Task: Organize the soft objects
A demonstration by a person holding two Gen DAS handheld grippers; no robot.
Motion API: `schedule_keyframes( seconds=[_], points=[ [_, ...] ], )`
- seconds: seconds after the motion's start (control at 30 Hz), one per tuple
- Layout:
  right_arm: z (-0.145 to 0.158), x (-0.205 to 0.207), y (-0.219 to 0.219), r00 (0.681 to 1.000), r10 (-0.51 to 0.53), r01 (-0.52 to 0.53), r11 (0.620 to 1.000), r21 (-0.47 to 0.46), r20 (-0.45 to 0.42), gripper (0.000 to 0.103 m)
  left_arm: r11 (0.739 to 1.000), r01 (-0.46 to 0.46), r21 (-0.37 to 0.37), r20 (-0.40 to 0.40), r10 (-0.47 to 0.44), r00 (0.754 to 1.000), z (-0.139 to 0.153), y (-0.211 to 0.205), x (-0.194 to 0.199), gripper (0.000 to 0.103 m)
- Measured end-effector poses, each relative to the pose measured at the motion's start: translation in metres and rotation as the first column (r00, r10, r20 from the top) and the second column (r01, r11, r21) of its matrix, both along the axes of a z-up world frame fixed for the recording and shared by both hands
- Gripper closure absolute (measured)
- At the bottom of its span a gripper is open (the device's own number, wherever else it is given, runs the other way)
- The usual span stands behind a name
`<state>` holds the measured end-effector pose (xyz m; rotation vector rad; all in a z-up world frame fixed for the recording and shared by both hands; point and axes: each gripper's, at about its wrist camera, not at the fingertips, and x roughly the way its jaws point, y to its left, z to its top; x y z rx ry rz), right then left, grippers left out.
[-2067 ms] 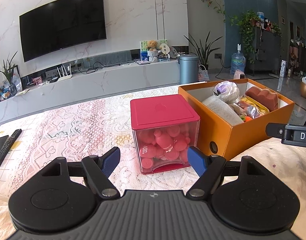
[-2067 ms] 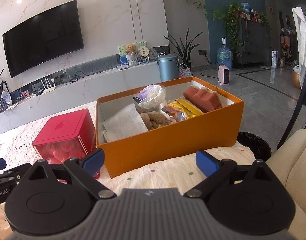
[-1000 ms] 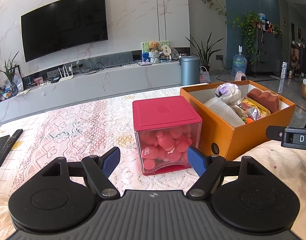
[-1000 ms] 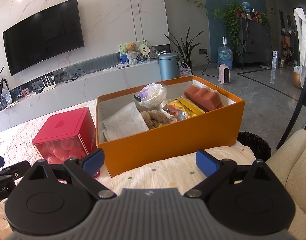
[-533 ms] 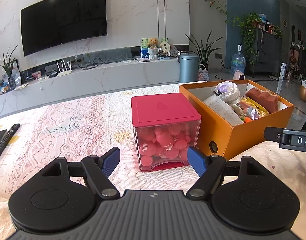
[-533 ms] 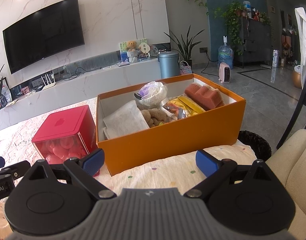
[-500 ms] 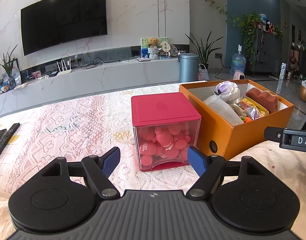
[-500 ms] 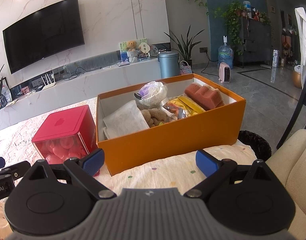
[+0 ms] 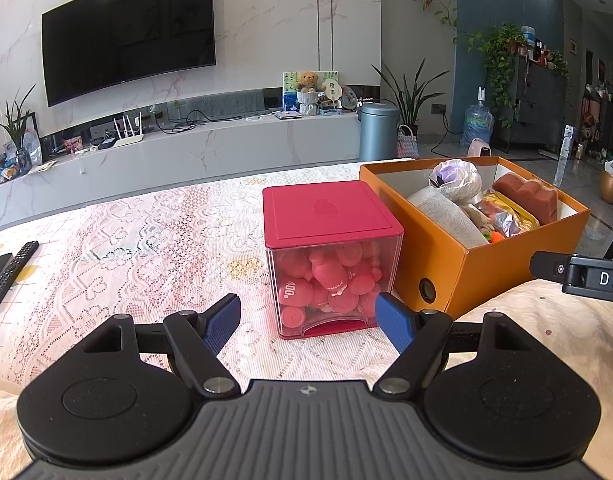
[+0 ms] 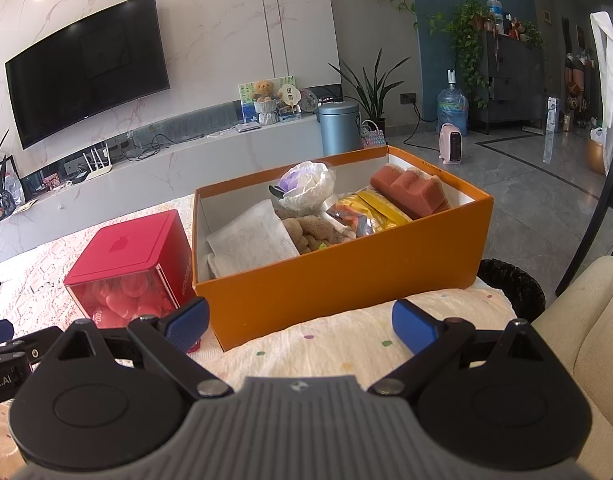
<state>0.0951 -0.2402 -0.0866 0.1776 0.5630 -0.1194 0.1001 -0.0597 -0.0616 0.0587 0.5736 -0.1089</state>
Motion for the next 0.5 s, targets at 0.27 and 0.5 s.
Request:
schedule_keyframes(
  seconds=[0.27,0.5],
  points=[
    [0.0002,0.0,0.0,1.0,0.0,0.0,1.0,0.0,0.0,0.007,1.0,0.001,-0.004,-0.001,-0.001,1.0,0.0,0.0003,0.0002,0.013],
    [0.0003,0.0,0.0,1.0,0.0,0.0,1.0,0.0,-0.001,0.007,1.0,-0.003,-0.012,0.0,0.003,1.0,0.0006,0.0023,-0.0005,0.013]
  ],
)
